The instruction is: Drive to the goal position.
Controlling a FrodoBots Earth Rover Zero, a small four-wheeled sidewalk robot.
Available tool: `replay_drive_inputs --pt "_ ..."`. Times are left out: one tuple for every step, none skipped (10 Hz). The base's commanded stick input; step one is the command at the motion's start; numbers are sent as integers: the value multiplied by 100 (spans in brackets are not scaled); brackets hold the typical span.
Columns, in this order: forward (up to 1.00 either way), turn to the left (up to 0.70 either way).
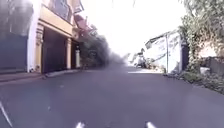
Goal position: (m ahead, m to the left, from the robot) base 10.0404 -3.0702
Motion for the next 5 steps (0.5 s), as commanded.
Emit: replay_drive_inputs --pt "70 0" --pt "70 0" --pt "70 0" --pt "70 0" --pt "70 0"
